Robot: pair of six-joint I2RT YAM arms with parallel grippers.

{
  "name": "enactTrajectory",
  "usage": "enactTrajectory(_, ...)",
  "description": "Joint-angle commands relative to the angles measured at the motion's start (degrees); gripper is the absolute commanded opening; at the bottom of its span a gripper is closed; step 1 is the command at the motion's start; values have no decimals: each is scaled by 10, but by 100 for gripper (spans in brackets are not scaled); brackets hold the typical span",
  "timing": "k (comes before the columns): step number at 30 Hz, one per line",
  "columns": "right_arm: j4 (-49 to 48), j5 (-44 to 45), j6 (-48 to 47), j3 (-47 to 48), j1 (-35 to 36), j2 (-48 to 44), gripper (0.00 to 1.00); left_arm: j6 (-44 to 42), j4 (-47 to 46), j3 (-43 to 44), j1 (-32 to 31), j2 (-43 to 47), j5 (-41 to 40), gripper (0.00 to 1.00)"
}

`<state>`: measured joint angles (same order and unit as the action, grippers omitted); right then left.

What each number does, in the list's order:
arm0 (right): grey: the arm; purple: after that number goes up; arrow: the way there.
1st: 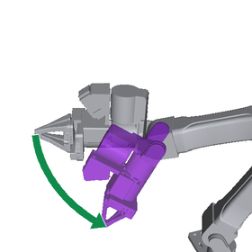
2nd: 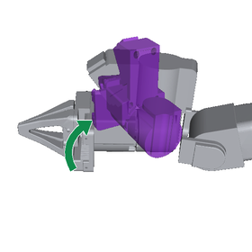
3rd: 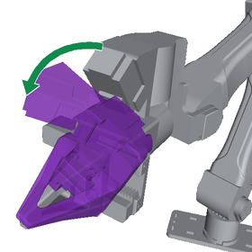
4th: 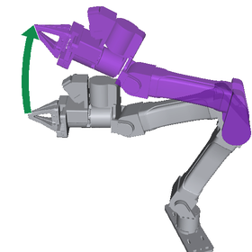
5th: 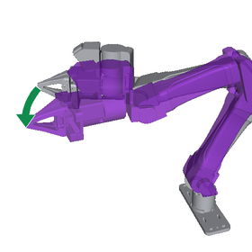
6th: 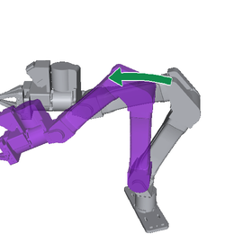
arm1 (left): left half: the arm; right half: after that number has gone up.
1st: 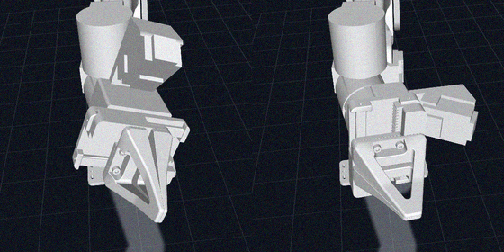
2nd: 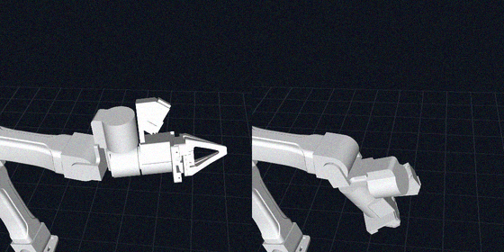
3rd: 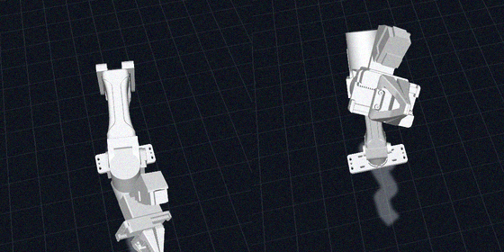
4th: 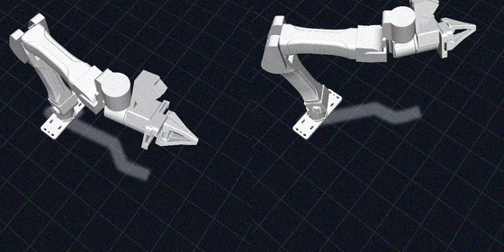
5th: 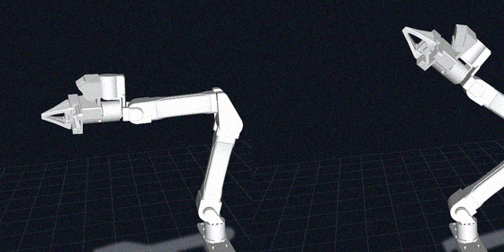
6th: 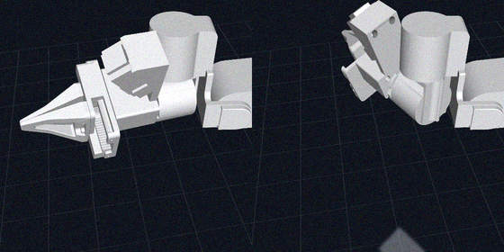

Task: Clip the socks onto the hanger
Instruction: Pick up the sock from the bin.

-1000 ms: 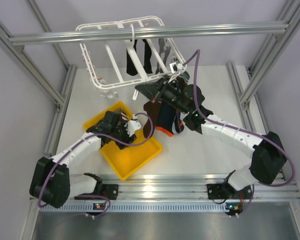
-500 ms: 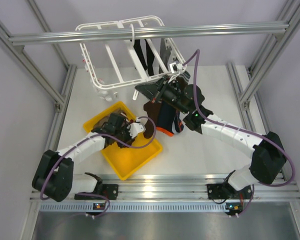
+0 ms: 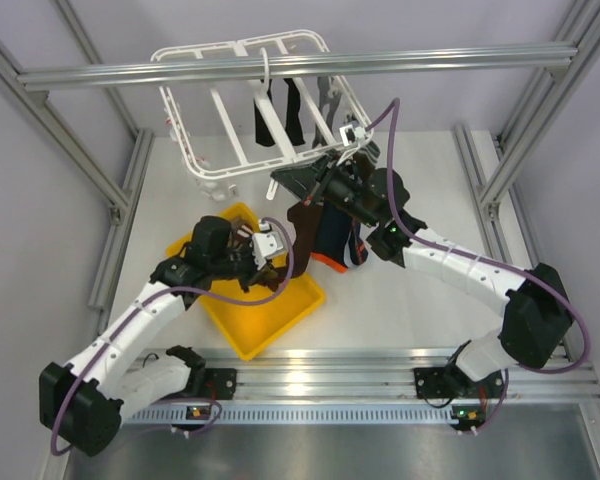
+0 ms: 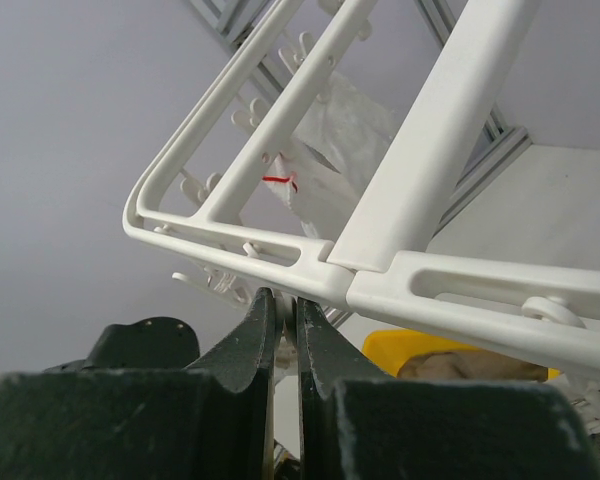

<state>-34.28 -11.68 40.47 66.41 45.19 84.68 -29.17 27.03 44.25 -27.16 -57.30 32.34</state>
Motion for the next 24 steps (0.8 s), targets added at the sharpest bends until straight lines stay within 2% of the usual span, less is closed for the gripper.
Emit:
enactTrajectory(1,-24,13,-13,0,-9,-29,0,92,17,21,0,35,70,0)
enactTrajectory(8,-25,14,-13,-6,-11,-35,0,153,3,9,12,103,60,0)
enactTrajectory(11,-25,14,-14,-7,-12,-35,0,153,17,13,15,100,74,0)
enactTrajectory(14,-25,13,-14,-8,-12,-36,0,86,60,15,15,92,98,0)
enactTrajectory(17,-25,15,-14,-8,-12,-36,0,-8,129,13,15,90,75,0)
enactTrajectory(19,-25,14,-15,-8,-12,-36,0,-104,203,19,15,91,75,0)
enactTrajectory(24,-25,14,-14,-7,-12,-31,0,-215,298,36,14,97,144,0)
